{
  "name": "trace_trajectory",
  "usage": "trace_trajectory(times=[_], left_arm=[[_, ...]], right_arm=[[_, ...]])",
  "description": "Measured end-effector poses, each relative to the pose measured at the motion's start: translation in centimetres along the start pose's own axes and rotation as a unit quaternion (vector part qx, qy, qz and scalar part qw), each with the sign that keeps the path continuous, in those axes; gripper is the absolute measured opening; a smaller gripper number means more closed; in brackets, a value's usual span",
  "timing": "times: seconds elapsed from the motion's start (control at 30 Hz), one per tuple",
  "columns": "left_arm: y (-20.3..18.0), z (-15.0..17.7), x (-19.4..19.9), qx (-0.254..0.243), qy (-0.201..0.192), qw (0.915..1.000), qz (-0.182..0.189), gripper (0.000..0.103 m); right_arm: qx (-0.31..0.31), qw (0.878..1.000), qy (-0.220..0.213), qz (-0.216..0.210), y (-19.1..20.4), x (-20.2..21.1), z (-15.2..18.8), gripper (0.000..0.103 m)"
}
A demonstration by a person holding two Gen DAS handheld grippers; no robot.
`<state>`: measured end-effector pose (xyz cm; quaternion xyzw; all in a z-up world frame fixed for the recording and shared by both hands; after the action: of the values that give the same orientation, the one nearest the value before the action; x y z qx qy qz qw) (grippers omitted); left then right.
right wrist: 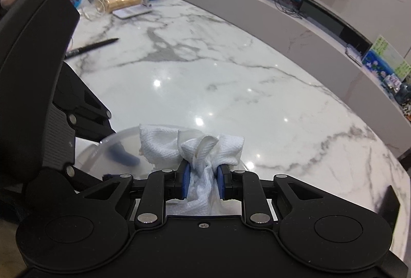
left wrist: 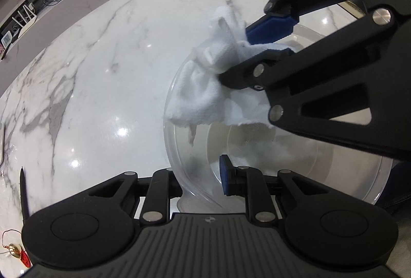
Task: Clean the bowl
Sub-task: 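Wipe the cloth along the inner wall with the right tool while the left tool holds the rim, then rub the cloth down the inner wall with the right tool while the left tool holds the rim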
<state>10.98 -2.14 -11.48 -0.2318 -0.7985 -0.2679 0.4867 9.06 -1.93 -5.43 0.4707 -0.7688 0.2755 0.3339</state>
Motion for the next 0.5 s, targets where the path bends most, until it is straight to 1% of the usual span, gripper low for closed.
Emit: trace_trajectory(times=[0.17,0.33,0.5], left_arm=[[-0.1,-0.1,0.0,0.001,0.002,1.0,-0.003,0.019],[-0.1,0.0,0.0,0.002,0.003,1.0,-0.005,0.019],[-0.2,-0.1,0.0,0.003,0.004,1.0,-0.006,0.019]], right_arm=[[-0.013,1.0,0.013,0.018,-0.7,0.3,0.3,0.019],[-0.008,0.998,0.031,0.047,-1.1,0.7,1.0,0.019],[-0.003,0.997,0.046,0.057,-1.4,1.3,1.8,0.019]])
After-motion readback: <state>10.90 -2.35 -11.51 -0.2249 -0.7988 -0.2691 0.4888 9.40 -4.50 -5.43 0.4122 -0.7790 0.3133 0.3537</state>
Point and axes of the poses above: each gripper's, at about its wrist camera, not at the fingertips, and x roughly against the way its jaws point, y to its left, z to its underside, the point moved 6 cm from there along -x, roughly the way its jaws point, and after that the axes turned 11 degrees about -x, right-handed, at the moved point
